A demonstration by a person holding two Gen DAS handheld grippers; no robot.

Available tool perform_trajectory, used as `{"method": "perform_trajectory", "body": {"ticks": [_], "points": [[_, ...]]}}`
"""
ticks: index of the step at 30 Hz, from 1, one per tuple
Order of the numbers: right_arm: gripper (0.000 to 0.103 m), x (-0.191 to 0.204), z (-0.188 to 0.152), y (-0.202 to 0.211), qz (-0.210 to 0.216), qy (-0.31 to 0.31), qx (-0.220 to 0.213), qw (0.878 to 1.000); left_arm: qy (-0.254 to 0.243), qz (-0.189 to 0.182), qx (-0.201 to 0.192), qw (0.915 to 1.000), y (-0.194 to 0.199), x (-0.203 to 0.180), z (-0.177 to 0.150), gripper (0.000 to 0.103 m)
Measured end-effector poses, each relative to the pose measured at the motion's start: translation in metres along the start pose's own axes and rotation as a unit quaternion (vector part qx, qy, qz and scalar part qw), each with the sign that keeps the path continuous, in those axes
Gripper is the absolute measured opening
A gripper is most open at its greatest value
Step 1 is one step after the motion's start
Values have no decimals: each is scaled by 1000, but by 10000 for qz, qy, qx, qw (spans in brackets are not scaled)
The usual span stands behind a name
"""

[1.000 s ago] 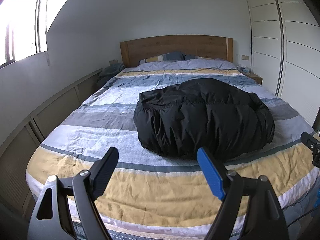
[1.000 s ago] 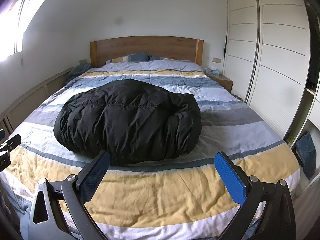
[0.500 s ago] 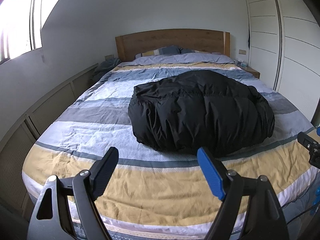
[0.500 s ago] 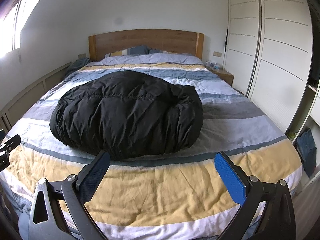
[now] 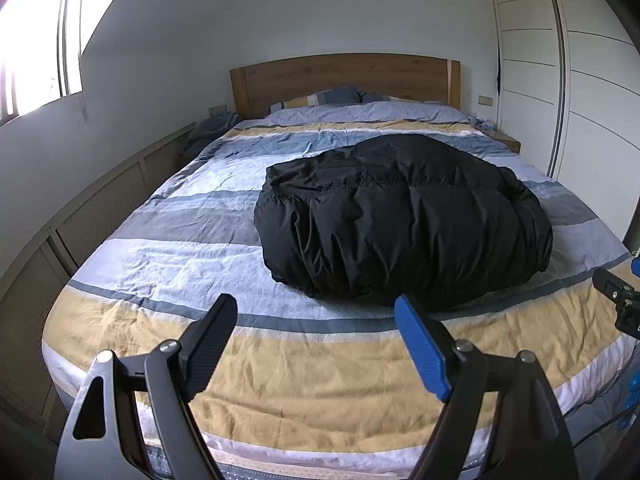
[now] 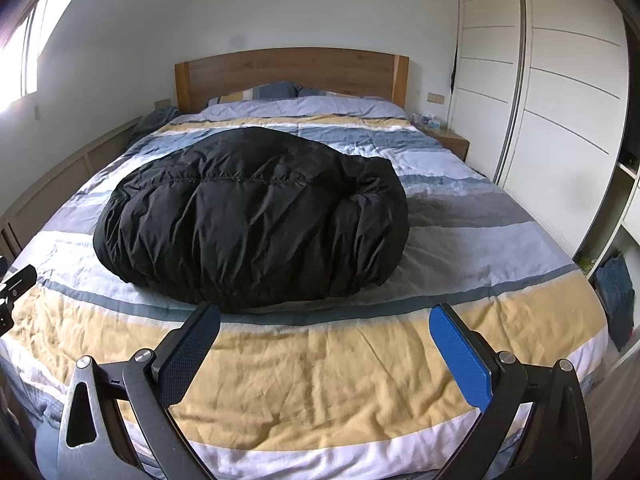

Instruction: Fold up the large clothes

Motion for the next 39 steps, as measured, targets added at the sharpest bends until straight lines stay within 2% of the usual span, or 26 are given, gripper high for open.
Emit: {"method": "perform_trajectory", "body": {"ticks": [11, 39], "points": [[103, -1, -2, -4, 5, -21, 44, 10000, 13, -4, 112, 9999, -6, -1, -5, 80], [103, -8, -10, -13, -31, -18, 170, 9998, 31, 49, 83, 9999, -5, 4, -8, 80]]}}
Point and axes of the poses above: each gripper's, at about its wrist camera, not at the fingertips, and y roughly against the way its jaws point, x to its left, z to its top, the point moved 5 cm from there along -y, roughly the way its jaws point, and after that the axes turned 8 degrees about -z, right-handed, at the moved point
